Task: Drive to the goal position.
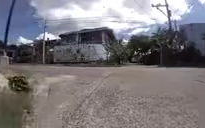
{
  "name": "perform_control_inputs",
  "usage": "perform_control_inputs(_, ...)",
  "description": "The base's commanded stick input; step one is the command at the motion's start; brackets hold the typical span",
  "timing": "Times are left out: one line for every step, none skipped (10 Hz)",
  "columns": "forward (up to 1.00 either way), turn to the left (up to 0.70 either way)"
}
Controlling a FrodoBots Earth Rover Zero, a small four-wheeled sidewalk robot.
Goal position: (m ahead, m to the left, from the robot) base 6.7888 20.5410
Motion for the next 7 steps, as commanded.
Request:
perform_control_inputs(0.70,0.00)
perform_control_inputs(0.70,0.00)
perform_control_inputs(0.70,0.00)
perform_control_inputs(0.70,0.00)
perform_control_inputs(0.70,0.00)
perform_control_inputs(0.70,0.00)
perform_control_inputs(0.70,0.00)
